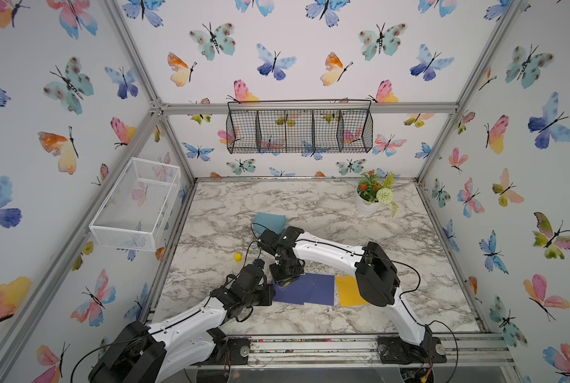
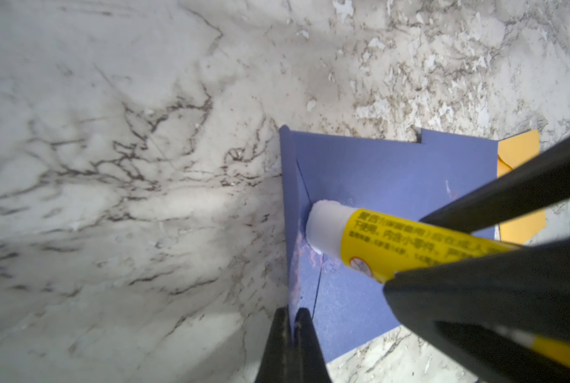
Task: Seal the envelope with a glue stick
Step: Apply the envelope at the center of the board.
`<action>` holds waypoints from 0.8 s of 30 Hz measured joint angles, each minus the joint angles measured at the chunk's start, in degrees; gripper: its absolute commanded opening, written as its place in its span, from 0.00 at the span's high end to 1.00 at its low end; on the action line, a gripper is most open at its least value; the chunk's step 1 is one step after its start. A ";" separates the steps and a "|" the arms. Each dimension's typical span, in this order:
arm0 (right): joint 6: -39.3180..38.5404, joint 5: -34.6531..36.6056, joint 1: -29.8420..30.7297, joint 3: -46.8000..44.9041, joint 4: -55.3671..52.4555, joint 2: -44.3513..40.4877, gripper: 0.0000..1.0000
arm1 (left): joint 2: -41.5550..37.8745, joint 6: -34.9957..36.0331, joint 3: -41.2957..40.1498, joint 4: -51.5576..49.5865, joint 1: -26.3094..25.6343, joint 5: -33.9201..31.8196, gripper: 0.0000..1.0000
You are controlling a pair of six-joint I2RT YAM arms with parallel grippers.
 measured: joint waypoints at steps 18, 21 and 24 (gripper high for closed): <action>-0.44 4.96 0.74 3.43 -4.59 1.73 0.98 | 0.02 -0.02 0.00 0.00 0.00 0.00 1.00; -0.70 5.31 0.74 3.43 -4.79 1.73 0.98 | 0.00 0.00 0.00 0.00 0.00 0.00 1.00; -1.18 4.85 0.74 3.43 -4.79 1.73 0.98 | 0.00 0.00 0.00 0.00 0.00 0.00 1.00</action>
